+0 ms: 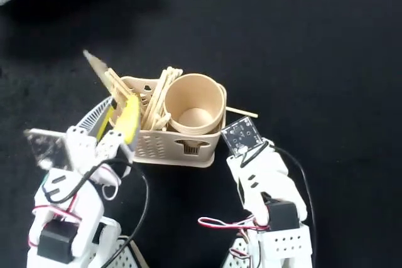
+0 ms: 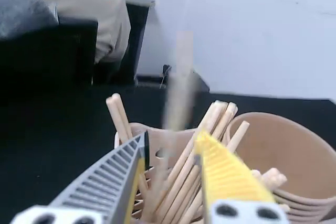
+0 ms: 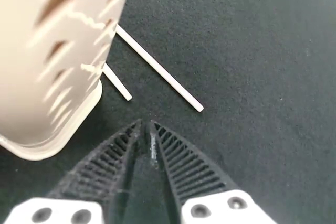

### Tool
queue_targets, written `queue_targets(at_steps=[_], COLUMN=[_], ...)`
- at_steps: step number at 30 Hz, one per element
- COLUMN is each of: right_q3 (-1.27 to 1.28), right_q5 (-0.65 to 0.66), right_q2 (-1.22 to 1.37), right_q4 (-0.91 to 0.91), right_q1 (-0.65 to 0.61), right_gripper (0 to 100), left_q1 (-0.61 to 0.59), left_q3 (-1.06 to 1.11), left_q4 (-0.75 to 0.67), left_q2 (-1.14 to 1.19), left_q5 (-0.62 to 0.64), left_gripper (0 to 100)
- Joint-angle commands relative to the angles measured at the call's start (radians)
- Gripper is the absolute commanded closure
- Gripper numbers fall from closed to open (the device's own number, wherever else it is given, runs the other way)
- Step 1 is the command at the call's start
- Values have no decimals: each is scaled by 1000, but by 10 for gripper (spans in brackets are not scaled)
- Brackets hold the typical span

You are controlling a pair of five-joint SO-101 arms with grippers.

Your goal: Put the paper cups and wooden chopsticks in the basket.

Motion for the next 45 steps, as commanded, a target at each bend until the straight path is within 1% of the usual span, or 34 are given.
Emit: queue_targets(at_steps=[1,9,12,14,16,18,20,26,31,32,36,38,40,45], right_q3=[-4,-4,-4,-4,-4,-4,-4,-4,-4,-4,-4,-4,-4,-4], right_q5=[32,38,38,38,40,40,40,41,41,41,41,41,41,41], right_q2=[-81,-81,-81,-81,-81,-81,-81,-81,-81,-81,-81,-81,-81,-81], right_q4=[-2,-2,0,0,0,0,0,0,0,0,2,2,2,0], right_q1=[8,8,8,8,8,8,8,8,8,8,8,8,8,9], right_gripper=[986,986,986,986,986,986,986,986,986,986,986,986,986,986], left_q1=[4,1,-44,-110,-176,-209,-208,-128,-130,-130,-127,-128,-130,-177], left_q3=[-31,-119,-194,-269,-354,-430,-484,-610,-727,-746,-806,-857,-926,-1101], left_q4=[6,21,97,163,241,316,368,459,565,583,598,609,631,747], left_q2=[35,158,236,295,359,431,514,821,1042,1066,1082,1059,1020,1008], left_q5=[6,3,2,-3,-34,-58,-68,-66,-68,-69,-69,-69,-69,-143], left_gripper=[800,800,800,801,804,802,801,805,809,823,981,959,971,971])
